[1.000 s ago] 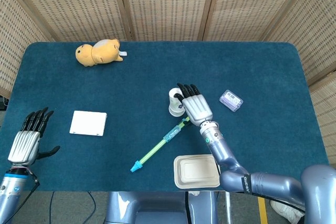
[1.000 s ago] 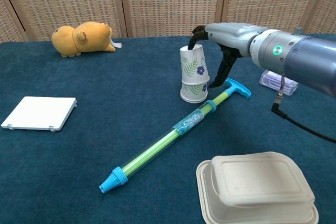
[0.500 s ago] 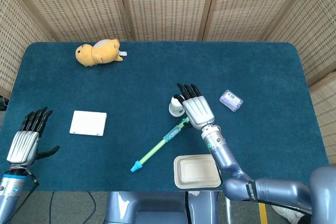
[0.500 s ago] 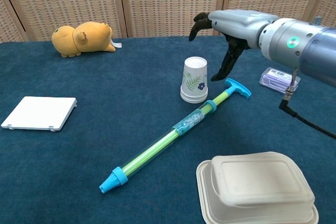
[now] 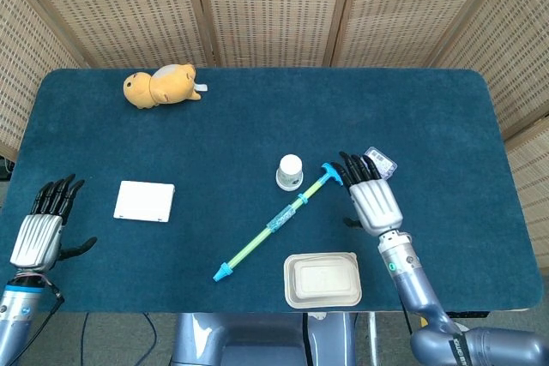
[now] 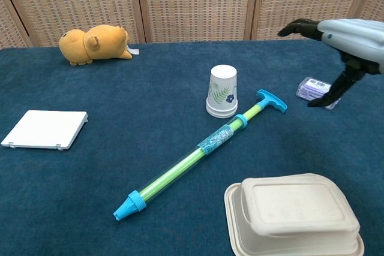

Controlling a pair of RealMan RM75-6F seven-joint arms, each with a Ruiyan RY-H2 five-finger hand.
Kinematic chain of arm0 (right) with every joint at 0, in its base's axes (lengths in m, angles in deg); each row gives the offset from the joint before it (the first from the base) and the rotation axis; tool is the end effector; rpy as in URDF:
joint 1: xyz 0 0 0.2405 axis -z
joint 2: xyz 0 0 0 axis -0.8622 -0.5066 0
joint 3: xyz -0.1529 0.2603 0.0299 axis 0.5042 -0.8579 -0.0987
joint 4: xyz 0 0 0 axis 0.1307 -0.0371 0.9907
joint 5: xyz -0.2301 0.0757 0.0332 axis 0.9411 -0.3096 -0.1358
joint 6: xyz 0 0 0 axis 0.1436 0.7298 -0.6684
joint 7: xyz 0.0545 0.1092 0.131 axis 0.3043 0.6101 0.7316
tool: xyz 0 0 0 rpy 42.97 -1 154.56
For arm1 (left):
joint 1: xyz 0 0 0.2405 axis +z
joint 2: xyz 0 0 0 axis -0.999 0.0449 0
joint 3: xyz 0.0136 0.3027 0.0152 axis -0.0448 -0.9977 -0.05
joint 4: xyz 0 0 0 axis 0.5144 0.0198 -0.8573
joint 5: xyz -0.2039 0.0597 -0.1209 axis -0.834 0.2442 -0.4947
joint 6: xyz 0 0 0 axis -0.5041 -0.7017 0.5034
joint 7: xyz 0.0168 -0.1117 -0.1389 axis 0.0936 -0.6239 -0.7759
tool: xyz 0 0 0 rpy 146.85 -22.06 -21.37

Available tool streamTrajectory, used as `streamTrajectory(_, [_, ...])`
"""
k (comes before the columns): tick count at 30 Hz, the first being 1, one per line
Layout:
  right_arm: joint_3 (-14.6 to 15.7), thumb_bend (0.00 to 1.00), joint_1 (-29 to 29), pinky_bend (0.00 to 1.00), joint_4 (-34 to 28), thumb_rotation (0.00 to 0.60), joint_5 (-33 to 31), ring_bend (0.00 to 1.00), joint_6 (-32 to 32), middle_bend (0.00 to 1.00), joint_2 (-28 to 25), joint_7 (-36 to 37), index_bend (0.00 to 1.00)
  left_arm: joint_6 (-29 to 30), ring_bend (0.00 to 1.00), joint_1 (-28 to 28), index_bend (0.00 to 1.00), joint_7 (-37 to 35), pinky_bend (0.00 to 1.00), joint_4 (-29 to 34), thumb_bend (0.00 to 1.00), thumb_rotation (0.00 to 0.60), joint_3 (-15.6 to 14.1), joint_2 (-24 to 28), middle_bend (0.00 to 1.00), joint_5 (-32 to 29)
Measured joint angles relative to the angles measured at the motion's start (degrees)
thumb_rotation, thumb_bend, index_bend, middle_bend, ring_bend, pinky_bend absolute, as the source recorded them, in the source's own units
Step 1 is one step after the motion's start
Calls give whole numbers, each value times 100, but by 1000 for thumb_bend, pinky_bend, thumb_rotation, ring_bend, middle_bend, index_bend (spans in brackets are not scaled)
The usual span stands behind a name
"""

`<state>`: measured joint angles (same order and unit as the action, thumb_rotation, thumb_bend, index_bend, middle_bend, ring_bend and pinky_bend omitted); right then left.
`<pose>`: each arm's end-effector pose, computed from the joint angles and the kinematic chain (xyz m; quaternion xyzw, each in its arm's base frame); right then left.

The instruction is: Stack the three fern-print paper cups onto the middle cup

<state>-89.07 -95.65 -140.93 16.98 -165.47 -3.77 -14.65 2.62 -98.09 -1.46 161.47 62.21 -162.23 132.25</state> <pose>-0.1922 -0.3623 0.0135 0.6810 -0.3581 0.4100 0.4899 -0.3596 0.2626 0.0888 -0.6117 -0.3739 -0.4270 0.5511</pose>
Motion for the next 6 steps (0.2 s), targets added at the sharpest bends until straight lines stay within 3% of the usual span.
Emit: streamTrajectory(6, [399,197,758,0,275,600,522,0,-717,0,-236,494,0,161,0,84,0,134,0,81,189,600,-27,-6,0,50])
